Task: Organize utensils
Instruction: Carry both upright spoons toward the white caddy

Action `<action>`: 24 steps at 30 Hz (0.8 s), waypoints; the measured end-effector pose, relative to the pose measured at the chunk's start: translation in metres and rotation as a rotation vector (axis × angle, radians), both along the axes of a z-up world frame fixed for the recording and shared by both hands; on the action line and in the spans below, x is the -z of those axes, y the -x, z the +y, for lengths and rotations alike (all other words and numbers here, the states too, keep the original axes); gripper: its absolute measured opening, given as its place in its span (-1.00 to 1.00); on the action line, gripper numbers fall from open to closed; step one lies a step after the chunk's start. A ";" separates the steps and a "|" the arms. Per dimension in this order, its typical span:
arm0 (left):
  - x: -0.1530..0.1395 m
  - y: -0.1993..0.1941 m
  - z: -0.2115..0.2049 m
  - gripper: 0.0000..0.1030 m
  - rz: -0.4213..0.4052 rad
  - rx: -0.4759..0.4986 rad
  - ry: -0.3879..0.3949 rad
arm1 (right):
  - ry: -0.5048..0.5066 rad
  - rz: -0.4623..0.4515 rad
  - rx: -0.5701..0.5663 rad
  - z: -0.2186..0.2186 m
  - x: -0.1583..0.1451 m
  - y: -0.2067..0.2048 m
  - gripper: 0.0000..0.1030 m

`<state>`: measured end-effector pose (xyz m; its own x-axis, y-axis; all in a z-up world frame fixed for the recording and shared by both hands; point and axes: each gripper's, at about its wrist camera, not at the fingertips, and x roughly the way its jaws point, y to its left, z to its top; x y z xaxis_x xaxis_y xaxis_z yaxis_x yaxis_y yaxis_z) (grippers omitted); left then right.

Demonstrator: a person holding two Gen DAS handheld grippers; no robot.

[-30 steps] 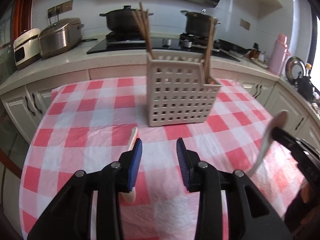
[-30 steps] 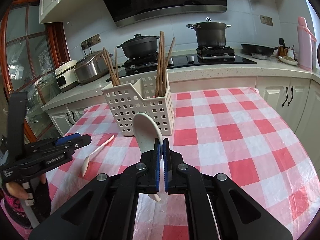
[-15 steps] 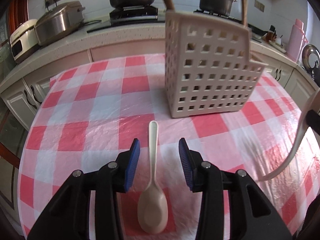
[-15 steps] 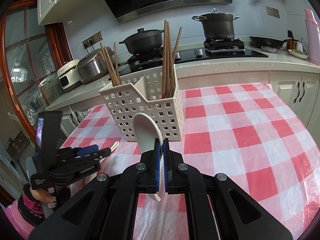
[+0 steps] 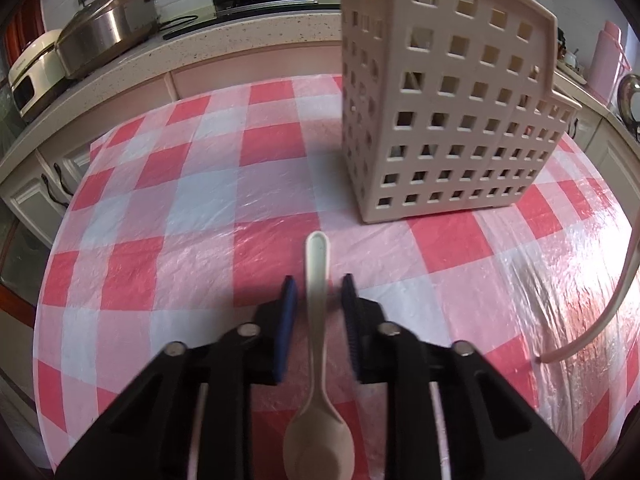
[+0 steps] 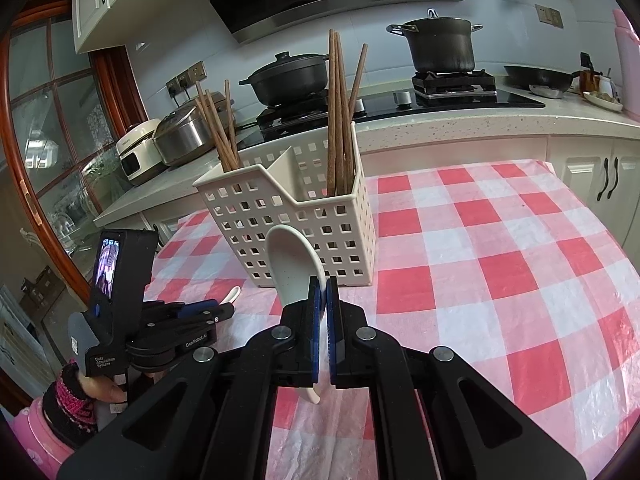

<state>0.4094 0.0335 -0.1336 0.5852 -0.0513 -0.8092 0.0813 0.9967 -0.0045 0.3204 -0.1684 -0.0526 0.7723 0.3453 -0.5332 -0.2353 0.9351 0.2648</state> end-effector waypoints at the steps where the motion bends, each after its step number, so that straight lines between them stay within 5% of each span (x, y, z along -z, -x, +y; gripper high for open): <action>1: 0.000 0.001 -0.003 -0.79 -0.003 0.006 -0.013 | 0.000 0.000 0.001 0.000 0.000 0.001 -0.92; 7: -0.008 0.022 -0.005 -0.79 -0.067 -0.004 -0.017 | 0.018 -0.009 0.011 -0.001 -0.003 0.009 -0.92; 16: -0.074 0.076 0.006 -0.79 -0.297 -0.033 0.079 | 0.037 -0.103 0.014 0.006 -0.032 0.024 -0.92; 24: -0.096 0.103 0.000 -0.79 -0.370 -0.020 0.113 | 0.044 -0.133 0.024 0.007 -0.047 0.034 -0.92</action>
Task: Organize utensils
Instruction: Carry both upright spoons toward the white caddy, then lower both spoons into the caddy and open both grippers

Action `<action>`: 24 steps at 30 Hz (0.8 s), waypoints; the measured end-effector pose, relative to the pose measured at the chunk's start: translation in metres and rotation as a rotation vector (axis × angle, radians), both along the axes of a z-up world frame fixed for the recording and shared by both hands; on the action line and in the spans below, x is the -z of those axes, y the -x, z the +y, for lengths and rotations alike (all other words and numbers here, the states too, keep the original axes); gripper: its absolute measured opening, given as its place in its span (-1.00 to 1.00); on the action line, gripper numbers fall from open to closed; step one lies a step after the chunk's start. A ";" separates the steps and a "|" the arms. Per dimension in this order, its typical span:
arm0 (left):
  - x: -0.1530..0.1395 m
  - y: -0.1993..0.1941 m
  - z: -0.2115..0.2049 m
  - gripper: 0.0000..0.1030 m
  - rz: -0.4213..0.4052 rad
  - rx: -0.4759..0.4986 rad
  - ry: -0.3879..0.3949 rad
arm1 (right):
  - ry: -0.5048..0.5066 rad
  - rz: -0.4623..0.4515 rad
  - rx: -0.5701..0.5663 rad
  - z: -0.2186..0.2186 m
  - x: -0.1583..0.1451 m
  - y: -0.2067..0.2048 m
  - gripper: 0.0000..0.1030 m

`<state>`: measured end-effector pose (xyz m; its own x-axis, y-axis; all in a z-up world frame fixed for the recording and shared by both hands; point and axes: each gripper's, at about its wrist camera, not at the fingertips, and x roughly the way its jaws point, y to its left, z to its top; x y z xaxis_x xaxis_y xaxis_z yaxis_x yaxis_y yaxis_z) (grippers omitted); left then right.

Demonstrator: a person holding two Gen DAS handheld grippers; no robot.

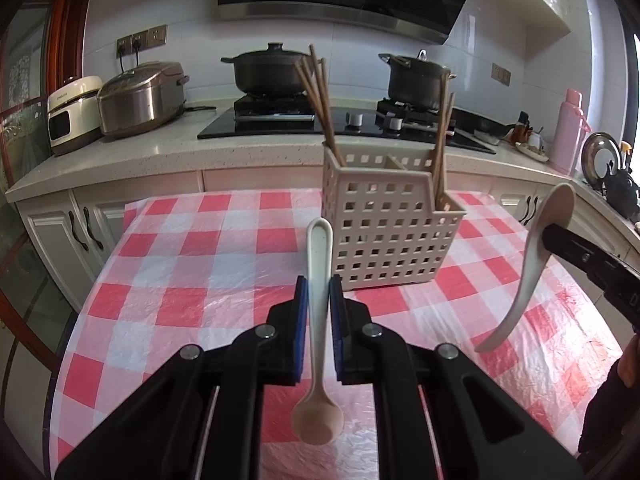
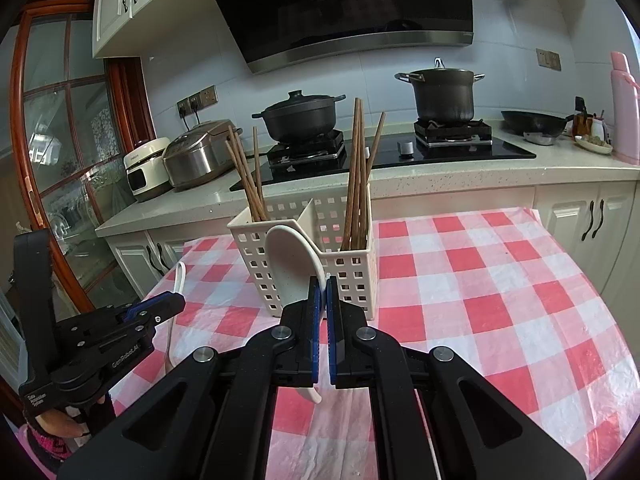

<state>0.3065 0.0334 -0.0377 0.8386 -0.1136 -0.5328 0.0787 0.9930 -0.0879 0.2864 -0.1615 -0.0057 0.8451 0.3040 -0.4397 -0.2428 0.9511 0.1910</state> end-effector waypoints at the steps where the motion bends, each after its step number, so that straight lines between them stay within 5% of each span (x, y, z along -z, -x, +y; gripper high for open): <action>1: -0.002 0.003 -0.001 -0.79 -0.009 0.002 0.000 | 0.000 -0.006 0.003 -0.001 -0.002 0.001 -0.92; 10: -0.055 0.010 -0.020 -0.79 -0.134 0.039 -0.013 | -0.022 -0.062 0.030 -0.012 -0.029 -0.020 -0.92; 24: -0.152 -0.060 -0.041 -0.79 -0.287 0.037 0.056 | -0.022 -0.116 0.033 -0.004 -0.073 -0.098 -0.92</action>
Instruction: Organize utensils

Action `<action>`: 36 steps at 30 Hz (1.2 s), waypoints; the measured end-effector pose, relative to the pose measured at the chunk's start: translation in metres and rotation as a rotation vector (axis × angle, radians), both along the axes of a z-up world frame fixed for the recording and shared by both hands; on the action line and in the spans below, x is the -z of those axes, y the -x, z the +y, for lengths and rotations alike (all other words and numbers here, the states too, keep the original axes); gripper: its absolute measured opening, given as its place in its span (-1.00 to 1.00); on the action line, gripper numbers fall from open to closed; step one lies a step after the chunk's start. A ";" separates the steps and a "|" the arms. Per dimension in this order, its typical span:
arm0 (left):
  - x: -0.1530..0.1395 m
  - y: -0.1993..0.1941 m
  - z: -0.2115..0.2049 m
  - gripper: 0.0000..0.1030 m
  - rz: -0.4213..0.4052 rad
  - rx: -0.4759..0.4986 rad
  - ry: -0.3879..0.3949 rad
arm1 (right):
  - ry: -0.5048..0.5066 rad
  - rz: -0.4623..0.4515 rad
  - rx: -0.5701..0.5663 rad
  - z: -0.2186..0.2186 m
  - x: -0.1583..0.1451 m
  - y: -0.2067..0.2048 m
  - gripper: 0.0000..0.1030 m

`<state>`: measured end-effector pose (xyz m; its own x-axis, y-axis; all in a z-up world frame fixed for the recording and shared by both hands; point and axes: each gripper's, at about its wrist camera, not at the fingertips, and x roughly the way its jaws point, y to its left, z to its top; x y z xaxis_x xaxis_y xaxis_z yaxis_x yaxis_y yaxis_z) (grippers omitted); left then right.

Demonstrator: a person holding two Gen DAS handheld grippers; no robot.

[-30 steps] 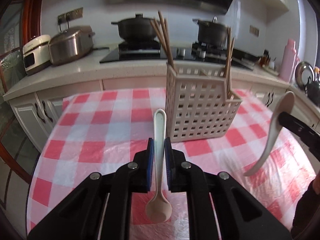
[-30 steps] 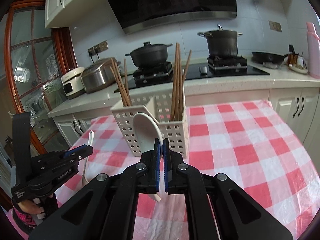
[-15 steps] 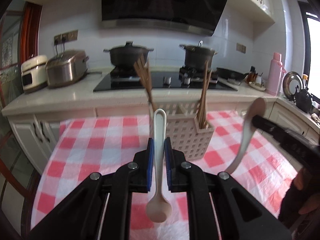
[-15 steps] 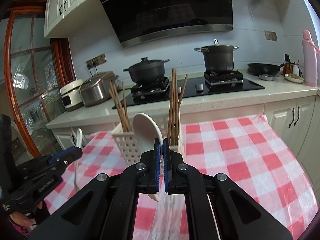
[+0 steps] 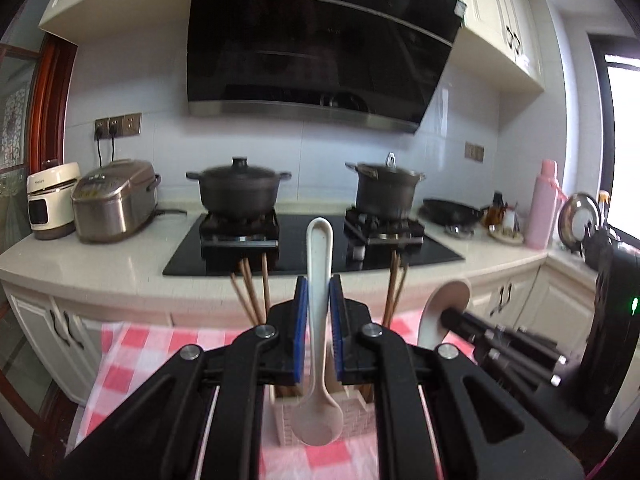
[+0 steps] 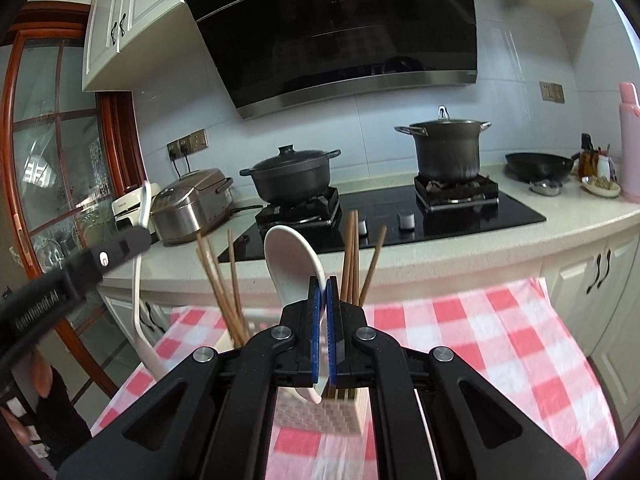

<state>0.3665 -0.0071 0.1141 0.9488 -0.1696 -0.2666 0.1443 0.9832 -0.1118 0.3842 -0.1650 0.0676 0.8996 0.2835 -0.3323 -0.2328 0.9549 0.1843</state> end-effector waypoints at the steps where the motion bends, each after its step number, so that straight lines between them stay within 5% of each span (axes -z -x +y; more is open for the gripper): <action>1: -0.003 -0.005 0.001 -0.79 -0.005 -0.003 0.008 | 0.001 -0.002 0.002 0.000 0.000 -0.004 -0.92; 13: 0.037 -0.074 0.001 -0.79 0.054 -0.057 0.074 | 0.019 0.065 -0.003 0.016 0.037 -0.041 -0.92; 22: 0.068 -0.079 0.016 -0.75 0.097 -0.086 0.087 | 0.058 0.094 0.004 0.019 0.056 -0.041 -0.81; 28: 0.059 -0.060 0.029 -0.38 0.065 -0.115 0.072 | 0.055 0.087 0.012 0.014 0.049 -0.032 -0.72; 30: 0.055 -0.052 0.033 -0.19 0.053 -0.126 0.078 | 0.074 0.080 0.017 0.017 0.046 -0.032 -0.60; 32: 0.050 -0.043 0.036 -0.16 0.046 -0.136 0.082 | 0.104 0.102 0.002 0.023 0.047 -0.038 -0.22; 36: 0.042 -0.020 0.040 -0.04 0.018 -0.152 0.063 | 0.102 0.091 0.010 0.024 0.044 -0.033 -0.22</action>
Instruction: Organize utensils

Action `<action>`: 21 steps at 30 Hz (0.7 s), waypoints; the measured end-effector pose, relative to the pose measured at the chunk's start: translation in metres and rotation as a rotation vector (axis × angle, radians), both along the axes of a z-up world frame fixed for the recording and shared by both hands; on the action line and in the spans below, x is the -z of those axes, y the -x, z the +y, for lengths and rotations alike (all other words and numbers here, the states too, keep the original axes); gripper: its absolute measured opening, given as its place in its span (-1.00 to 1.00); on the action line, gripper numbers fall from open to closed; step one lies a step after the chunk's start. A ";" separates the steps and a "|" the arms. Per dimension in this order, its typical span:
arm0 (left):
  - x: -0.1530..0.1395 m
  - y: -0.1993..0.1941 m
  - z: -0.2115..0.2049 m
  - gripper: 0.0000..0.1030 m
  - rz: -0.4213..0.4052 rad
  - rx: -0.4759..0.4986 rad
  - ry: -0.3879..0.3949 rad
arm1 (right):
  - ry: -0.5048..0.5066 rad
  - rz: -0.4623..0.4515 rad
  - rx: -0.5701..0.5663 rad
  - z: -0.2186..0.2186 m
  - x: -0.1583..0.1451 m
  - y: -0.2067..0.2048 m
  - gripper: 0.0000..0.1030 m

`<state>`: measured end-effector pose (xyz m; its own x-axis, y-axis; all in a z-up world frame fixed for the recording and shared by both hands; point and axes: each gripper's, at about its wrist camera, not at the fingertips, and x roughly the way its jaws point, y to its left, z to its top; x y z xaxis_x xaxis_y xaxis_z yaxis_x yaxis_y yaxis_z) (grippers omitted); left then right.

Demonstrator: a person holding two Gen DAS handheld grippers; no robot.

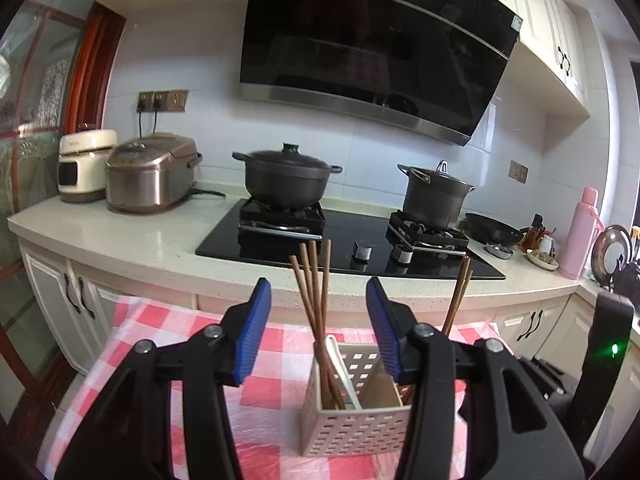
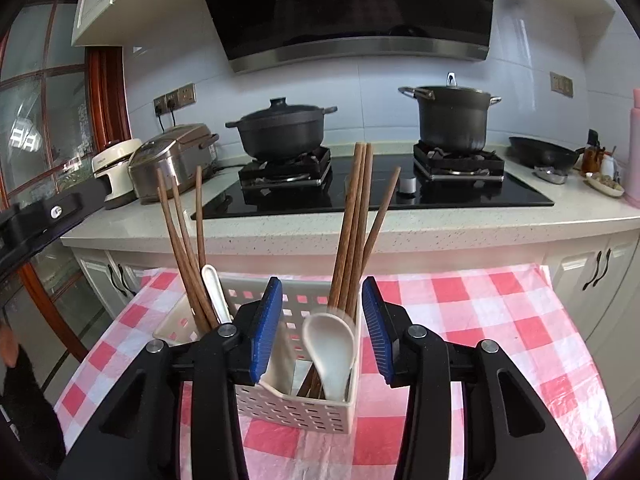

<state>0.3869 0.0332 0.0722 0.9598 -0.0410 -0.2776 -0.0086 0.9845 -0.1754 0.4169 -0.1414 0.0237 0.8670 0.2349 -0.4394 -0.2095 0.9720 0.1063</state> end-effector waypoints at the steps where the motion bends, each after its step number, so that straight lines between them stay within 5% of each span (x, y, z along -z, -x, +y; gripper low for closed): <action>1: -0.001 0.007 0.000 -0.01 -0.009 -0.007 -0.017 | -0.008 -0.006 0.004 -0.002 -0.003 0.003 -0.22; 6: -0.002 0.026 0.001 0.31 -0.012 -0.021 -0.032 | -0.030 -0.024 0.031 -0.015 -0.012 0.018 -0.15; 12: -0.002 0.055 -0.002 0.86 -0.043 -0.067 -0.096 | -0.013 -0.052 0.025 -0.023 -0.028 0.043 0.22; 21: 0.006 0.103 -0.006 0.90 -0.018 -0.066 -0.211 | 0.004 -0.068 -0.049 -0.030 -0.049 0.100 0.63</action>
<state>0.2836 0.0277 0.0666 0.9635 0.0794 -0.2556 -0.0732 0.9967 0.0340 0.3168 -0.1712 0.0725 0.8825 0.2762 -0.3807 -0.2636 0.9608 0.0861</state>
